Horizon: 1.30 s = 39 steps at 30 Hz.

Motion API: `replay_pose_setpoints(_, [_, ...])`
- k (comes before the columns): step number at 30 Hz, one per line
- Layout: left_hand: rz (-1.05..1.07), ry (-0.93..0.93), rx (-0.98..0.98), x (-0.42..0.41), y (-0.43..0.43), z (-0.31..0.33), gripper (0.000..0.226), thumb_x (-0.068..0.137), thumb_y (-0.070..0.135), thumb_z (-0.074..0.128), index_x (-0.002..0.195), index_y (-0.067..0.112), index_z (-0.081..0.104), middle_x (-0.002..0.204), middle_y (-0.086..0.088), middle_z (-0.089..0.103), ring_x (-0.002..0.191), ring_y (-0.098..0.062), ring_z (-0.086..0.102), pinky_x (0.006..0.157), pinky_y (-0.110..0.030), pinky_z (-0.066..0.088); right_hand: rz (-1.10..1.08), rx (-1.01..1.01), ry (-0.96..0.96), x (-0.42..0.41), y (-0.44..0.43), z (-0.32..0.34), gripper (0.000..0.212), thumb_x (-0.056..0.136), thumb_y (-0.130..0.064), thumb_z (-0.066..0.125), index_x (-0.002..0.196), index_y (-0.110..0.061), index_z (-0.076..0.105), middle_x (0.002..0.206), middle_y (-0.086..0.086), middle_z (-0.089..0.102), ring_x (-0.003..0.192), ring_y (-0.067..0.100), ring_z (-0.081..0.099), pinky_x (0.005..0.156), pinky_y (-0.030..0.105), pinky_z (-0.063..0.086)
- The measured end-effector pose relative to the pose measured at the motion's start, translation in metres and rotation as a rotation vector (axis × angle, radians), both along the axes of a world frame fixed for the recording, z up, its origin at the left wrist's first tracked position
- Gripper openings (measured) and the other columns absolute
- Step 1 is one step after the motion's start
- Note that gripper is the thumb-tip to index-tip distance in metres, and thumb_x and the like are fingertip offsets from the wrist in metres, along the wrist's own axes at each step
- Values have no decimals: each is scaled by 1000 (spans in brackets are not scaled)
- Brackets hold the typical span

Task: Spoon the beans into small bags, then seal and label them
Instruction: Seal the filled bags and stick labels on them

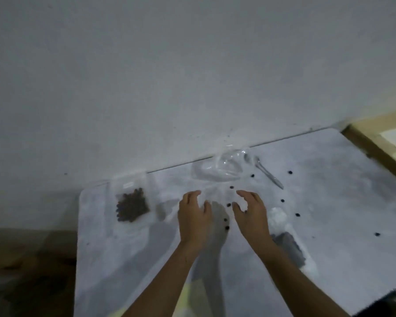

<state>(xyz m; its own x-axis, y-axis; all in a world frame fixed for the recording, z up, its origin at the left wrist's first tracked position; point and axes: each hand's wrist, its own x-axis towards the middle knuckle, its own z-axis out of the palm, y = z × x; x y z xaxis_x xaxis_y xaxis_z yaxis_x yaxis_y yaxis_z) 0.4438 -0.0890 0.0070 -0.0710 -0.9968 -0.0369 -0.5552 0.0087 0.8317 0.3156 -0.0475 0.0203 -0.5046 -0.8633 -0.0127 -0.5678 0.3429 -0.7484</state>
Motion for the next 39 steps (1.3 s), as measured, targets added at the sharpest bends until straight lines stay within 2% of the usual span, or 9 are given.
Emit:
replay_pose_setpoints(6, [-304, -180, 167, -62, 76, -21, 48, 95, 33, 49, 139, 17, 39, 140, -1, 40, 129, -19, 38, 103, -33, 32, -211, 234, 88, -68, 102, -16, 42, 88, -14, 59, 129, -9, 51, 134, 11, 47, 119, 26, 46, 99, 32, 39])
replay_pose_setpoints(11, [-436, -270, 159, -87, 112, -29, 58, 96, 34, 46, 146, 16, 25, 148, -2, 31, 136, -20, 27, 108, -35, 27, -226, 301, 97, -78, 139, -29, 48, 88, -18, 61, 133, -9, 46, 137, 11, 43, 126, 27, 40, 105, 36, 38])
replay_pose_setpoints(16, [-447, -232, 192, -101, 126, -37, 64, 97, 33, 45, 149, 14, 15, 157, -4, 15, 144, -18, 12, 115, -32, 15, -223, 241, 107, -77, 144, -33, 51, 86, -17, 64, 133, -8, 46, 134, 9, 46, 124, 26, 42, 103, 33, 38])
replay_pose_setpoints(20, [-421, -91, 214, -103, 134, -32, 64, 98, 28, 45, 150, 12, 12, 159, -2, 2, 145, -16, 6, 112, -20, 14, -248, 165, 98, -74, 148, -32, 49, 82, -14, 67, 128, -10, 50, 125, 9, 48, 113, 25, 49, 91, 29, 45])
replay_pose_setpoints(24, [-332, 175, 184, -91, 124, -14, 45, 95, 16, 51, 138, 12, 38, 145, 0, 28, 128, -11, 36, 92, 4, 25, -245, 65, 10, -63, 141, -21, 47, 83, -9, 65, 128, -10, 50, 121, 8, 45, 94, 12, 48, 78, 14, 39])
replay_pose_setpoints(27, [-239, 386, 162, -63, 100, 2, 34, 91, 10, 58, 118, 27, 49, 120, 10, 47, 101, -7, 54, 85, -13, 48, -166, -3, -8, -47, 127, -12, 45, 81, -10, 69, 123, -12, 54, 116, 5, 47, 89, 9, 48, 74, 10, 36])
replay_pose_setpoints(29, [-251, 432, 170, -35, 85, 9, 31, 89, 12, 61, 116, 27, 54, 120, 11, 55, 104, -7, 56, 90, -23, 49, -91, -58, -50, -27, 115, -7, 43, 79, -11, 71, 119, -15, 57, 112, 2, 49, 83, 5, 51, 68, 8, 40])
replay_pose_setpoints(35, [-72, 441, 113, 71, 73, 22, 27, 88, 12, 64, 113, 22, 60, 115, 2, 59, 106, -12, 57, 75, -9, 48, 135, -120, -234, 61, 91, -3, 34, 83, -8, 67, 115, -15, 59, 108, 2, 54, 83, 3, 57, 67, 8, 48])
replay_pose_setpoints(39, [93, 447, 102, 145, 87, 15, 29, 88, 13, 64, 115, 22, 60, 117, -2, 62, 108, -17, 58, 84, -22, 53, 276, -72, -283, 113, 93, -11, 26, 85, -5, 65, 110, -10, 63, 101, 4, 61, 82, 8, 58, 68, 5, 46])
